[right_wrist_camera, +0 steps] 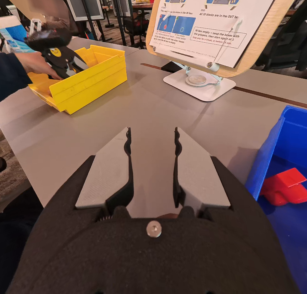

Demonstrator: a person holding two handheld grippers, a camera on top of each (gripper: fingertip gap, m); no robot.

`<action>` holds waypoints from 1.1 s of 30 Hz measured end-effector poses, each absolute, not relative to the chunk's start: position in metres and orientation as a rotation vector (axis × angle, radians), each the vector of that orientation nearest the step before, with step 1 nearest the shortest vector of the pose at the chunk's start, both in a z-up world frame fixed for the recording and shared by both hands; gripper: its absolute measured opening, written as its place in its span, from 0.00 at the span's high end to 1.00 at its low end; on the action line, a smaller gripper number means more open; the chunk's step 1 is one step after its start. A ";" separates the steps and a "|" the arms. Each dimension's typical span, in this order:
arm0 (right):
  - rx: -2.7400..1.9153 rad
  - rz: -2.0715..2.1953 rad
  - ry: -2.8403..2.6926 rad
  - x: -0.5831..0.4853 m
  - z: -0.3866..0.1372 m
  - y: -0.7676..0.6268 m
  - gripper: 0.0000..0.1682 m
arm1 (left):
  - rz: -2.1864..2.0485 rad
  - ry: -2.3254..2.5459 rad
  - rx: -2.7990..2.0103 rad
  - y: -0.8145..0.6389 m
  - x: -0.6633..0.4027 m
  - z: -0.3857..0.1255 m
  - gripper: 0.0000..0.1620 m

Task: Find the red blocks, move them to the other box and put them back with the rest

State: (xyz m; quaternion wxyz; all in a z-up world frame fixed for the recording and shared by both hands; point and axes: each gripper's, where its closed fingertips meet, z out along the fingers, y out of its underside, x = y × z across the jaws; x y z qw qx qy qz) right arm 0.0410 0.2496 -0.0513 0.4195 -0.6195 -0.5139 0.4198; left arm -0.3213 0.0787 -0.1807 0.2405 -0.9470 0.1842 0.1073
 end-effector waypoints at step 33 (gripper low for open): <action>-1.392 1.580 -1.705 -0.022 -0.059 0.064 0.68 | 0.741 0.796 -1.459 0.083 -0.004 -0.051 0.84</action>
